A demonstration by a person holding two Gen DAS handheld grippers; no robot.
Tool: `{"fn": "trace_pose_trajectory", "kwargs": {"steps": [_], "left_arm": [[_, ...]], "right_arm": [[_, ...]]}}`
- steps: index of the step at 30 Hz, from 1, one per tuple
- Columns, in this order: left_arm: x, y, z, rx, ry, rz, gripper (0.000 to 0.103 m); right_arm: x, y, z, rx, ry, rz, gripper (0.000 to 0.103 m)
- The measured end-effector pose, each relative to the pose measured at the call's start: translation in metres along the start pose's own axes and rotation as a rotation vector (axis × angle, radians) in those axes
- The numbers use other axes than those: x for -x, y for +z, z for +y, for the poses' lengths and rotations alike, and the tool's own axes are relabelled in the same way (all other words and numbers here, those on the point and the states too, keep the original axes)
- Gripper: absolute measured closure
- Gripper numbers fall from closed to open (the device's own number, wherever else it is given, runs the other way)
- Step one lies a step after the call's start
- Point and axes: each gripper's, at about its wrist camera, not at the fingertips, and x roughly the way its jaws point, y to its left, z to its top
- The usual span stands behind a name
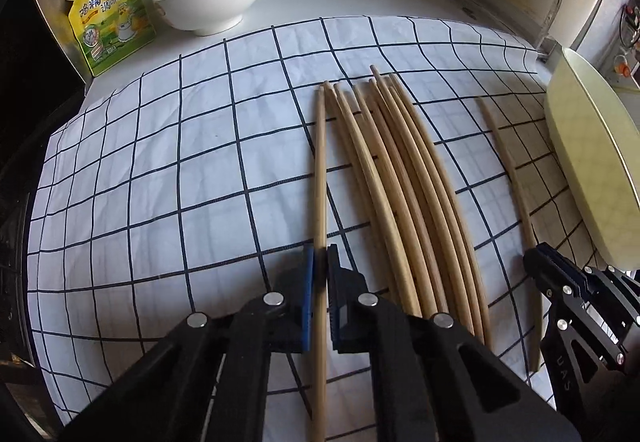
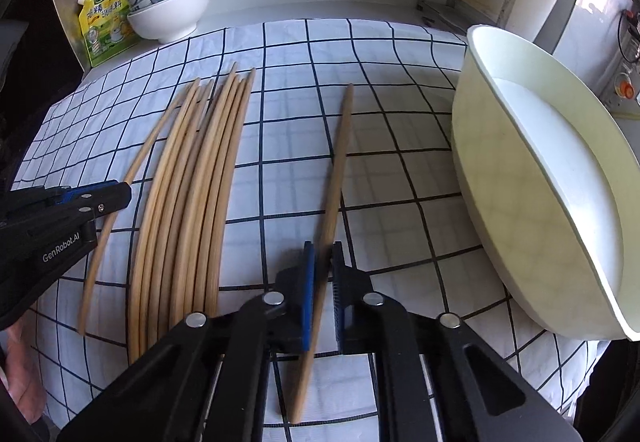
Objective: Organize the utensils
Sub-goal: 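Lower the left tool onto one wooden chopstick and close it while the right tool grasps another, then lift the held chopsticks with both tools and carry them over the white basin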
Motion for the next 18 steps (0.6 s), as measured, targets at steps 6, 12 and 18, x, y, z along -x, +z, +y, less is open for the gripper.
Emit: {"fn": "trace_pose_trajectory", "kwargs": {"steps": [6,12,18], "left_arm": [[0.001,0.002,0.015,0.038,-0.043,0.043,0.096],[0.024,0.002,0.020,0.049,-0.044,0.044,0.096],[0.067,0.015,-0.006,0.021,-0.072,-0.013,0.096]], "right_arm": [[0.004,0.002,-0.006,-0.027,0.046,0.016,0.097],[0.028,0.010,-0.010,-0.064,0.125,0.011,0.097],[0.066,0.024,-0.023,-0.065,0.183,-0.044,0.097]]}}
